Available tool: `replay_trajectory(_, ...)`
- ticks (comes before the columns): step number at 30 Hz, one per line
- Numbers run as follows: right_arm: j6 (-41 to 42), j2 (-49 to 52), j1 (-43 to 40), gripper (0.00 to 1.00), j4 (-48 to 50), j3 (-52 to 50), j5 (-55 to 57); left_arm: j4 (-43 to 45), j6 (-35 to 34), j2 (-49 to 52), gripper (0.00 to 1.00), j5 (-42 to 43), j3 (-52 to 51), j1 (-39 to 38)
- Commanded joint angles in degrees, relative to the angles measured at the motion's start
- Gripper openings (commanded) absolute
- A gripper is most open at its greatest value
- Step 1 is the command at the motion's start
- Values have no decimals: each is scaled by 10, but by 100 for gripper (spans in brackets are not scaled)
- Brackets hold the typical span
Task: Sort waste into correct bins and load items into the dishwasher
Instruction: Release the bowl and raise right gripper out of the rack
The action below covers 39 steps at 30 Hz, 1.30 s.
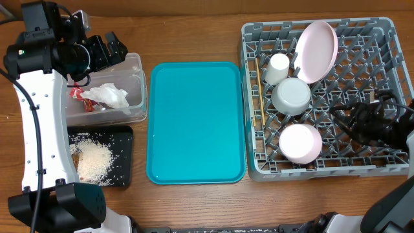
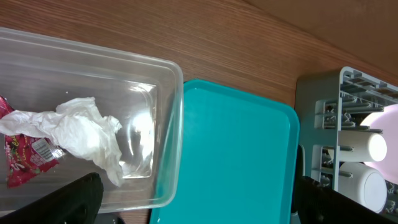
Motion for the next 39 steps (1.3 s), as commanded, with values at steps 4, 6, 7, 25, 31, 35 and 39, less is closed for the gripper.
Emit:
replay_trajectory(4, 97, 4, 17, 53, -41, 108, 130, 2, -12, 1, 100, -6, 10, 0)
replay_trajectory(6, 111, 3, 39, 54, -66, 142, 190, 2, -12, 1, 100, -6, 10, 0)
replay_trajectory(7, 115, 2, 57, 55, -77, 159, 223, 2, -12, 1, 100, -6, 10, 0)
replay_trajectory(25, 114, 2, 446, 100, -48, 221, 548, 2, -12, 1, 100, -6, 10, 0)
replay_trajectory(31, 114, 2, 469, 100, -48, 221, 547, 2, -12, 1, 100, -6, 10, 0)
replay_trajectory(35, 114, 2, 468, 100, -48, 221, 547, 2, -12, 1, 100, -6, 10, 0)
replay_trajectory(39, 114, 2, 469, 100, -48, 221, 547, 2, -12, 1, 100, -6, 10, 0)
